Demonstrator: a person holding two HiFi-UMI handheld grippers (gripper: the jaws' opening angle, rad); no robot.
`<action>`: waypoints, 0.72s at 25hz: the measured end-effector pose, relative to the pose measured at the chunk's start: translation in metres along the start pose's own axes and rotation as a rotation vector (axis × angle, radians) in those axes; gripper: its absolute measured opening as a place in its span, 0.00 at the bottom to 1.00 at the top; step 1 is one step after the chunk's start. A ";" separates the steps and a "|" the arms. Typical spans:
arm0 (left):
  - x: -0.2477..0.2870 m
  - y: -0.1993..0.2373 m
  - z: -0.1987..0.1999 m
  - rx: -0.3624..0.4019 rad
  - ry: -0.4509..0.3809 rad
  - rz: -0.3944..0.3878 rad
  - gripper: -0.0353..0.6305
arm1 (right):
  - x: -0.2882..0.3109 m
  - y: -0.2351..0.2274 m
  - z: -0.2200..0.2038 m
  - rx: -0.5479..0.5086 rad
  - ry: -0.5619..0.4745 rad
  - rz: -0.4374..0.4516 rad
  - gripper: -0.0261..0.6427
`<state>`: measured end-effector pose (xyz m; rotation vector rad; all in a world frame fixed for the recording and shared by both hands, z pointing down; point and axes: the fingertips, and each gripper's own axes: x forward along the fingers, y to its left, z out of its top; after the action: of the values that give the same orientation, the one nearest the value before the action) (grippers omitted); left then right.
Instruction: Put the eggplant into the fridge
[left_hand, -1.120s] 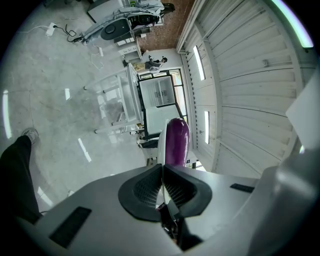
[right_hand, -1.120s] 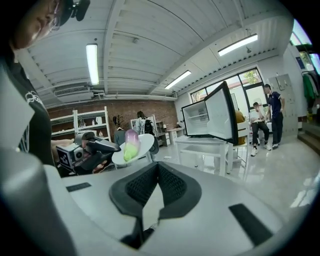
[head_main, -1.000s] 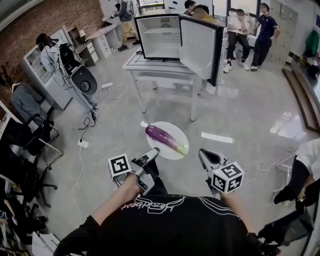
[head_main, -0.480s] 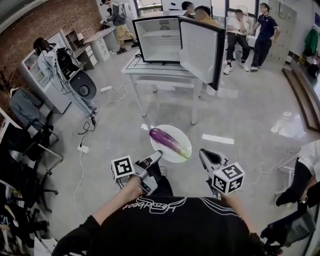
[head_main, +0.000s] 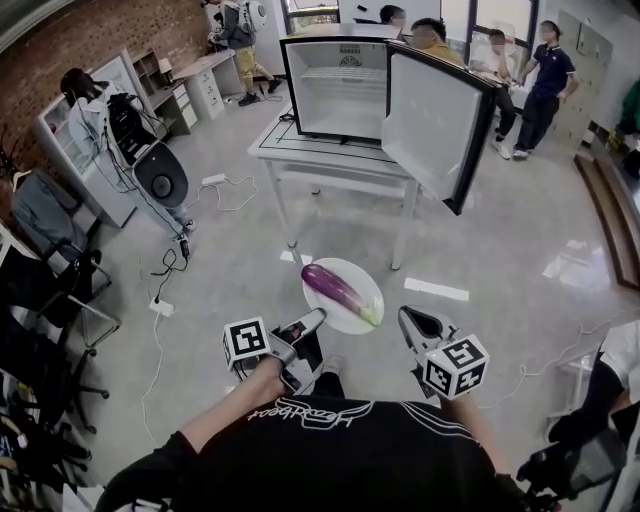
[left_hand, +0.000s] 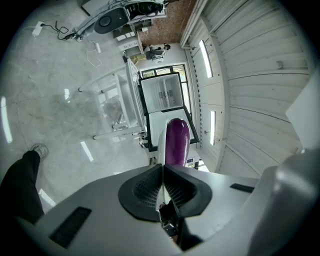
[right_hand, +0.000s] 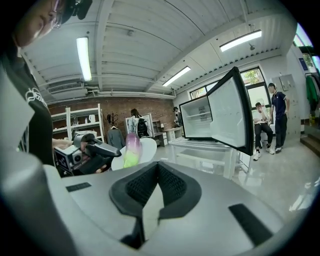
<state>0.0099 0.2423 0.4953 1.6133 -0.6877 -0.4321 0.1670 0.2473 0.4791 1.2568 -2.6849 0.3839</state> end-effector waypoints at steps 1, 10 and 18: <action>0.007 0.004 0.014 -0.008 0.001 0.004 0.08 | 0.014 -0.007 0.001 0.006 0.008 -0.004 0.05; 0.082 0.038 0.171 0.015 0.051 0.010 0.08 | 0.172 -0.076 0.022 0.056 0.071 -0.045 0.05; 0.139 0.046 0.298 0.017 0.024 -0.039 0.08 | 0.292 -0.127 0.077 0.007 0.056 -0.057 0.05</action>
<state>-0.0835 -0.0759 0.5067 1.6478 -0.6443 -0.4362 0.0766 -0.0673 0.4975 1.3007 -2.5972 0.4157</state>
